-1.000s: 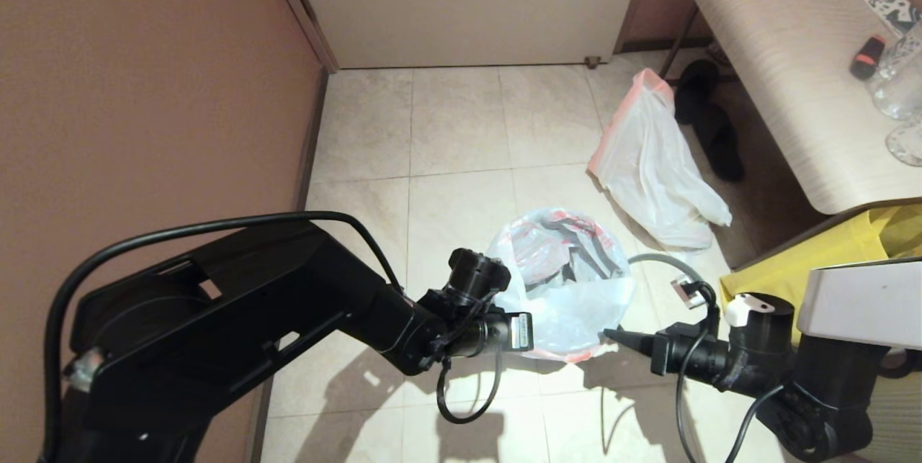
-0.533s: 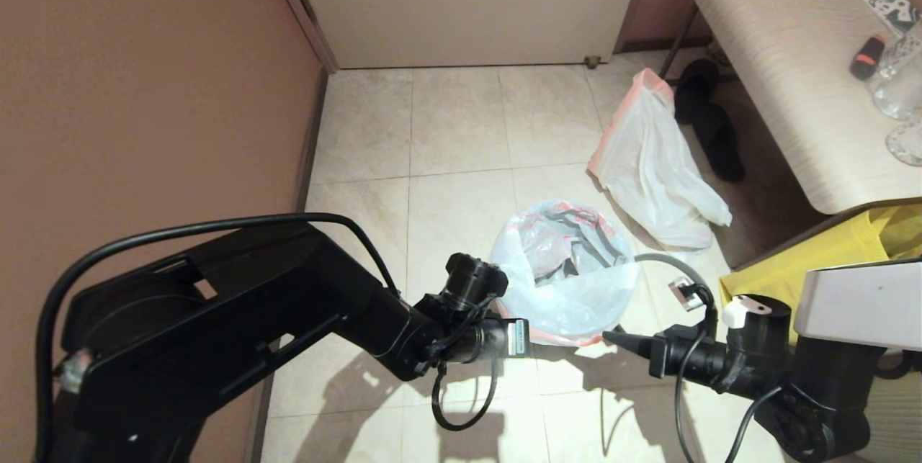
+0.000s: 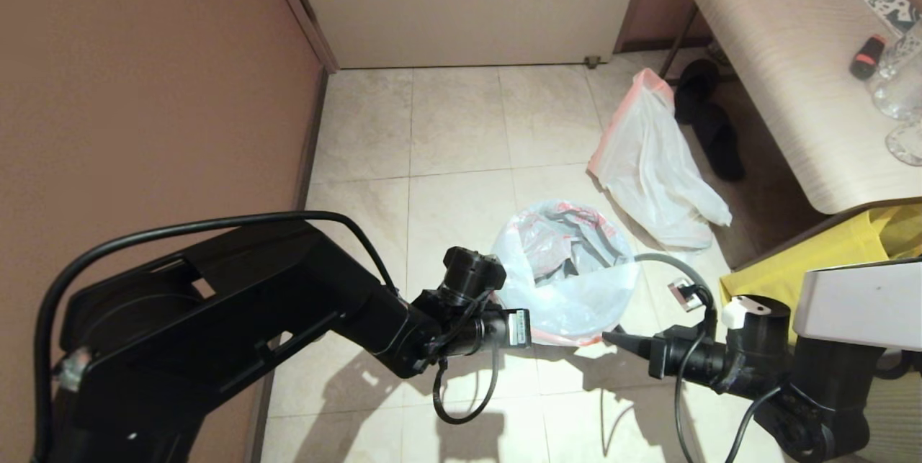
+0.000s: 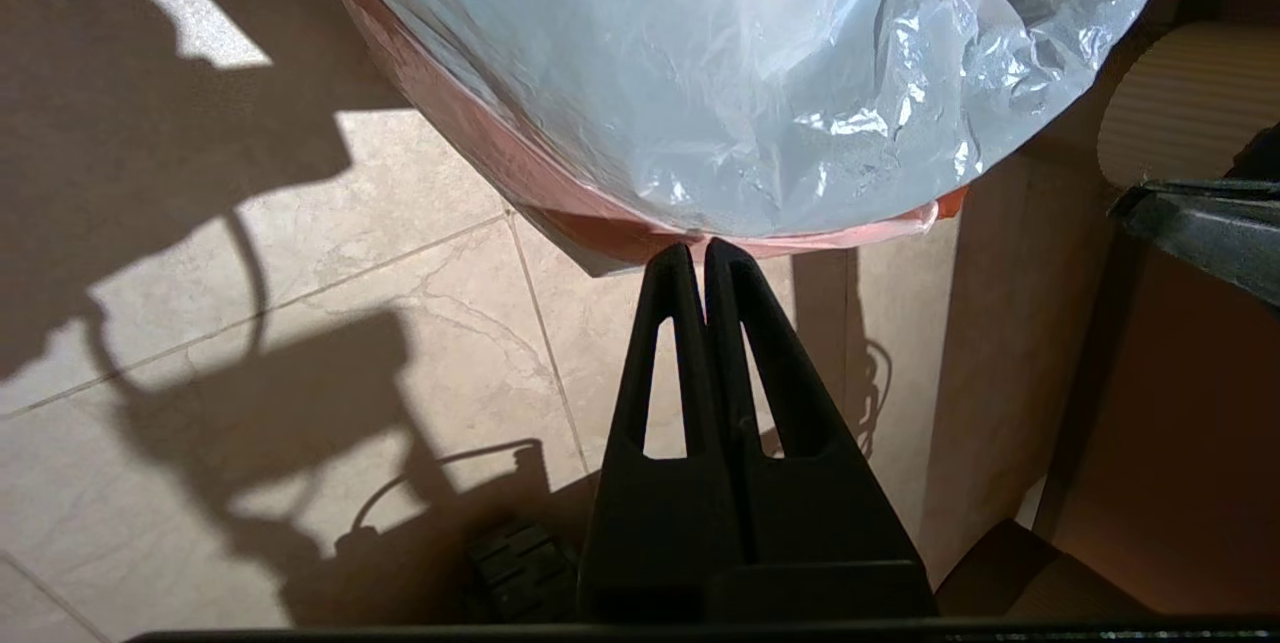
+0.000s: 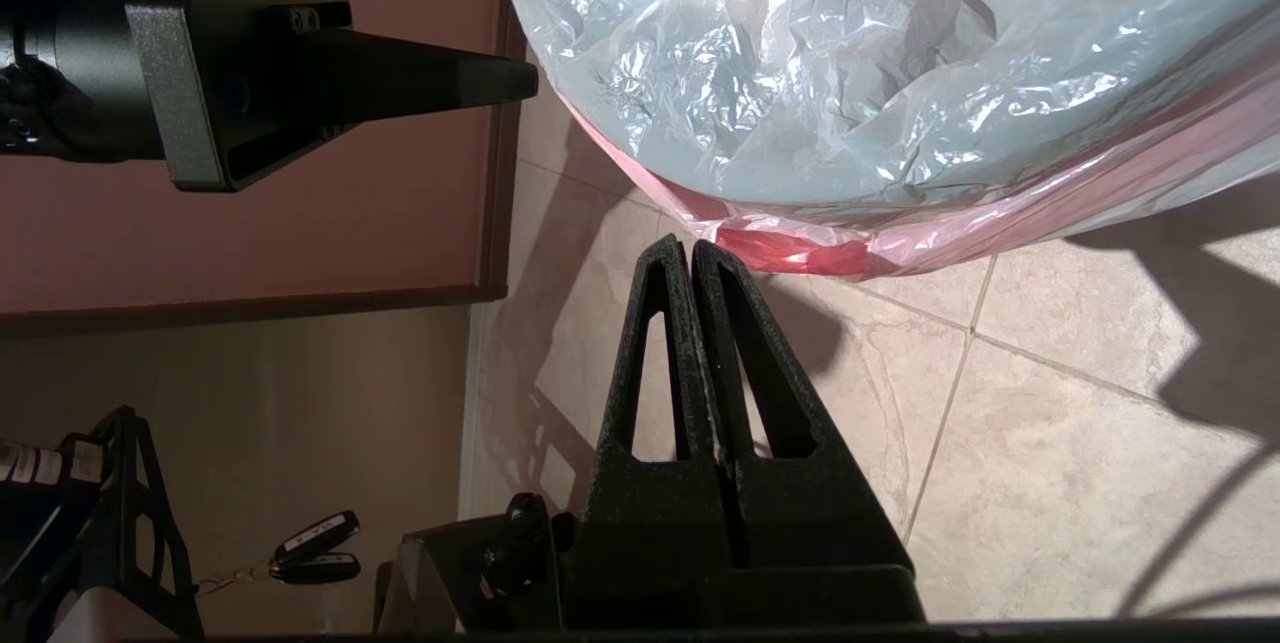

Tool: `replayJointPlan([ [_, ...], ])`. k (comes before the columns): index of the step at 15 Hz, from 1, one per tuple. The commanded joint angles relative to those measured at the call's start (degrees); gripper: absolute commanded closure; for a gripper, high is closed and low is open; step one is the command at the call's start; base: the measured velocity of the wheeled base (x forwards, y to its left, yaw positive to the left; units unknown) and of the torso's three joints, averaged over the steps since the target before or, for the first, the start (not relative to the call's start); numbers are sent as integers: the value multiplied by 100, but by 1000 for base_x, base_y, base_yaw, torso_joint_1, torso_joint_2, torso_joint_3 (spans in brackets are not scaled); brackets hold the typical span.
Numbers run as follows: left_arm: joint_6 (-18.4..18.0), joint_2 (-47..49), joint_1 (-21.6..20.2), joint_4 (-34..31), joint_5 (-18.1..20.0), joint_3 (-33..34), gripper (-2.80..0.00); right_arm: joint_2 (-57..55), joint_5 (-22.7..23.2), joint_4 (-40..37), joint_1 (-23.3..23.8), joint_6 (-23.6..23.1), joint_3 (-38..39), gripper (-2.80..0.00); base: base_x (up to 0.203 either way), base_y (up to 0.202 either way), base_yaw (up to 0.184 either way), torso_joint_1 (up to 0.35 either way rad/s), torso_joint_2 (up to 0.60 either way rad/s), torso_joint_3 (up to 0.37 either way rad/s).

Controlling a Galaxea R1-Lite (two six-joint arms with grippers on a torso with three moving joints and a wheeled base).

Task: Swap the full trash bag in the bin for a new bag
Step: Put the new garbage bag on the trash can

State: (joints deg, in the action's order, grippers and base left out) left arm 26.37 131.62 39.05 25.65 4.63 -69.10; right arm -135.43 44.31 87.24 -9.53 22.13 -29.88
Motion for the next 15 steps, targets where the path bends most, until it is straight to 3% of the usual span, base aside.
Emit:
replayJointPlan([
  [1,9,37,-38,19,3,-21,0,-10,25,272,-5,11,0,0,0,0,0,0,0,0],
  [15,-124,874,-285,2,-15,-877,0,-28,25,272,-22,-24,-6,0,0,0,0,0,0,0],
])
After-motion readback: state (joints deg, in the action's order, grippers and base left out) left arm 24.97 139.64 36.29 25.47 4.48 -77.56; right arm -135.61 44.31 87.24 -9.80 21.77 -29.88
